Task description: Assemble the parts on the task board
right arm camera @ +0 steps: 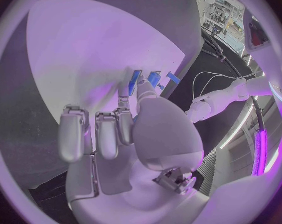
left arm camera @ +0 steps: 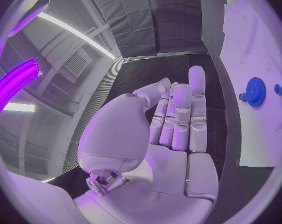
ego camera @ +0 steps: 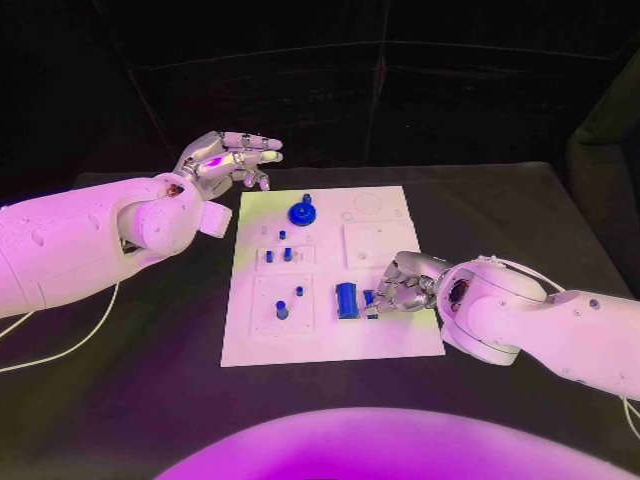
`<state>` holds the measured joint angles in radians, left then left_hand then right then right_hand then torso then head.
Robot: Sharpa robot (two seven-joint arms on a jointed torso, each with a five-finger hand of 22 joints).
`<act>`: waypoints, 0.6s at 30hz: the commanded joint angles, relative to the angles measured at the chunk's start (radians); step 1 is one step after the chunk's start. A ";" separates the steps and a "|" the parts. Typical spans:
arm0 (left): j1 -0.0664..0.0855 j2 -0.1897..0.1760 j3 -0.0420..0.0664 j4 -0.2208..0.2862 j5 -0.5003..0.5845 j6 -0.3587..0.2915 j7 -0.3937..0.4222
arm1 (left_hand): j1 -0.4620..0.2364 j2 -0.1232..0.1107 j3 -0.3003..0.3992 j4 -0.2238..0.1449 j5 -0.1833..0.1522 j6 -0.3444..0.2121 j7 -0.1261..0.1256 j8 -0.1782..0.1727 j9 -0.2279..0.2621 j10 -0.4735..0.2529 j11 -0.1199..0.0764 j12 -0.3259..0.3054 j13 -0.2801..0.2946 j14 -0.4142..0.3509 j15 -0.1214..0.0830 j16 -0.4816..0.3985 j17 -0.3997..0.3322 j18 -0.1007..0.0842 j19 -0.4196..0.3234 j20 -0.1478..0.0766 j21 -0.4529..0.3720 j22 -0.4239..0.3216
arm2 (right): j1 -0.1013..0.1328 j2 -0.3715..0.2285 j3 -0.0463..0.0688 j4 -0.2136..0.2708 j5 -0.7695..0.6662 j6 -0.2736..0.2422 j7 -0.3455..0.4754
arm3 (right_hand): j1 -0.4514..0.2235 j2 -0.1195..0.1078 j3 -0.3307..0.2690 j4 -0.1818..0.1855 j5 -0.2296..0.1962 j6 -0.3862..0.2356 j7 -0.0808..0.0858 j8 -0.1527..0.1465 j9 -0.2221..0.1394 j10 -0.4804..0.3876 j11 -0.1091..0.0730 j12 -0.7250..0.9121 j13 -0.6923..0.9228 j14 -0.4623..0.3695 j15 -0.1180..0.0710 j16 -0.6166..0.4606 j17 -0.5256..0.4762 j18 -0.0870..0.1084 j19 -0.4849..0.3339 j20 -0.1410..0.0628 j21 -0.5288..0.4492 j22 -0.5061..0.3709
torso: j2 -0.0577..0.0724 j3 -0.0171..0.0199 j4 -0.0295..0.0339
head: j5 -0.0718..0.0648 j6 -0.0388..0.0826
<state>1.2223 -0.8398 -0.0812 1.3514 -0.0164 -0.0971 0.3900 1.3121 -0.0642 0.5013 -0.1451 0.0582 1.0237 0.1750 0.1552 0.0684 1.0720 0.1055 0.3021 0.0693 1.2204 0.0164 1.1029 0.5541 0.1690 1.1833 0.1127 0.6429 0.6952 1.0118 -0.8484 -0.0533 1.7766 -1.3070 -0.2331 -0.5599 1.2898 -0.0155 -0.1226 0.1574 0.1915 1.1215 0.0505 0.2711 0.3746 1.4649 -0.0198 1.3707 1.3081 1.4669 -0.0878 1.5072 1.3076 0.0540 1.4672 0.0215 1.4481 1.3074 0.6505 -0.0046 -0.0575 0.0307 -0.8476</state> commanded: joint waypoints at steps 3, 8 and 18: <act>0.002 -0.001 0.001 0.001 0.003 0.011 0.003 | 0.000 0.004 -0.004 -0.001 0.000 -0.001 0.005 0.005 -0.001 -0.006 -0.001 0.006 -0.002 -0.007 0.000 -0.004 -0.001 0.014 -0.008 -0.001 -0.003 -0.001 | 0.001 -0.006 0.000 0.005 -0.023 -0.034 0.011 | -0.005 0.005 -0.007 -0.001 0.005 -0.004 0.003 -0.004 0.001 0.032 -0.003 -0.004 0.147 0.081 0.000 -0.001 0.150 -0.007 0.022 -0.002 -0.003 0.046 | -0.001 -0.0005 -0.0007 | 0.001 0.002; 0.002 -0.001 0.001 0.000 0.003 0.011 0.003 | 0.000 0.004 -0.004 -0.001 0.000 -0.001 0.005 0.005 -0.001 -0.006 -0.001 0.006 -0.002 -0.007 0.000 -0.004 -0.001 0.014 -0.008 -0.001 -0.003 -0.001 | 0.001 -0.029 0.000 0.014 0.063 -0.094 0.055 | -0.035 -0.003 -0.036 0.013 0.041 -0.024 0.011 -0.017 0.000 0.029 0.004 -0.009 0.146 0.079 0.005 -0.006 0.141 -0.005 0.018 0.001 -0.010 0.036 | -0.002 -0.0011 0.0001 | -0.001 0.007; 0.002 0.005 0.000 -0.008 0.018 -0.003 0.010 | -0.031 -0.005 -0.028 0.014 0.000 -0.011 0.007 0.005 -0.002 -0.022 0.003 0.007 -0.003 -0.082 0.008 -0.086 -0.092 0.013 -0.054 0.007 -0.046 -0.024 | 0.033 -0.081 0.002 -0.014 0.430 -0.195 0.413 | -0.008 0.007 -0.072 0.005 0.044 -0.128 0.050 -0.078 -0.021 -0.162 0.038 -0.443 -0.105 0.034 0.033 -0.123 -0.030 0.039 -0.073 0.025 -0.149 -0.173 | -0.016 -0.0064 -0.0002 | -0.010 0.046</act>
<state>1.2222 -0.8371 -0.0816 1.3443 -0.0139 -0.0980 0.3894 1.2909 -0.0704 0.4783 -0.1305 0.0582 1.0175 0.1811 0.1552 0.0681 1.0557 0.1096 0.3060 0.0668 1.1451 0.0250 1.0241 0.4673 0.1689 1.1336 0.1186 0.6011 0.6737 1.0365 -0.9282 -0.0537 1.7713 -1.0741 -0.3533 -0.3592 1.2693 -0.0118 -0.1946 0.1679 0.2302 1.0026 0.0973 0.1979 0.3563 1.3263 0.0160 0.9783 1.2282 1.4649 -0.0605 1.4020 1.2870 0.0793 1.4076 0.0456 1.3198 1.1659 0.6425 -0.0083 -0.0569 0.0230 -0.8118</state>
